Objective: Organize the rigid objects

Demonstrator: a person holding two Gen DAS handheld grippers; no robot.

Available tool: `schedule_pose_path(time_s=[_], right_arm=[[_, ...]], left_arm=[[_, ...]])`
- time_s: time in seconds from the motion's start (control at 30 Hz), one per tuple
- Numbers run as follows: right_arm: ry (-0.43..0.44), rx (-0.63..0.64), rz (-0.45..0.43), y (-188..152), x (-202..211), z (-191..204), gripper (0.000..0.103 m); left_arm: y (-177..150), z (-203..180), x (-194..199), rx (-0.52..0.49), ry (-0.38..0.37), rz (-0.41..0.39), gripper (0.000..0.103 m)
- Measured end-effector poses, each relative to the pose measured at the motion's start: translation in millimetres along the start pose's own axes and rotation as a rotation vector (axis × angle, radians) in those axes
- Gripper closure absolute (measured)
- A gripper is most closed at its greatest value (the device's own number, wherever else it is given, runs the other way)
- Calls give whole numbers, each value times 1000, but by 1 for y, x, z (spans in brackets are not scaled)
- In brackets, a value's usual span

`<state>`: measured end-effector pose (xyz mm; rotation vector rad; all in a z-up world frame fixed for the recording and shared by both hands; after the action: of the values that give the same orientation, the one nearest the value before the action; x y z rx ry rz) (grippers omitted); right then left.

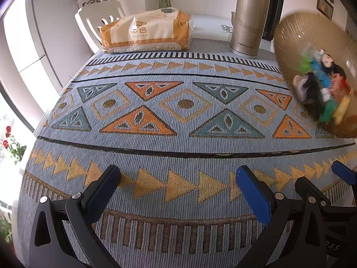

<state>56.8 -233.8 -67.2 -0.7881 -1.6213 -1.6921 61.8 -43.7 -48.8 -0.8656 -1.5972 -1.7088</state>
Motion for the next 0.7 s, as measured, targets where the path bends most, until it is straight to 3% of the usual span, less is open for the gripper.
schedule_pose_path(time_s=[0.7], right_arm=[[0, 0, 0, 1, 2, -1, 0]], left_arm=[[0, 0, 0, -1, 1, 1, 0]])
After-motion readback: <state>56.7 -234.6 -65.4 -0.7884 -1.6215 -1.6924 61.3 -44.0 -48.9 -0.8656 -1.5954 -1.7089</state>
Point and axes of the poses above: each gripper's, at about its wrist camera, not at the fingertips, and x roughly against the way its jaws point, z to its left, y to its top, the point moved 6 cm from there along -x, roughly the way its jaws point, and after that the axes turned 4 degrees about -x, right-handed, at the moved point
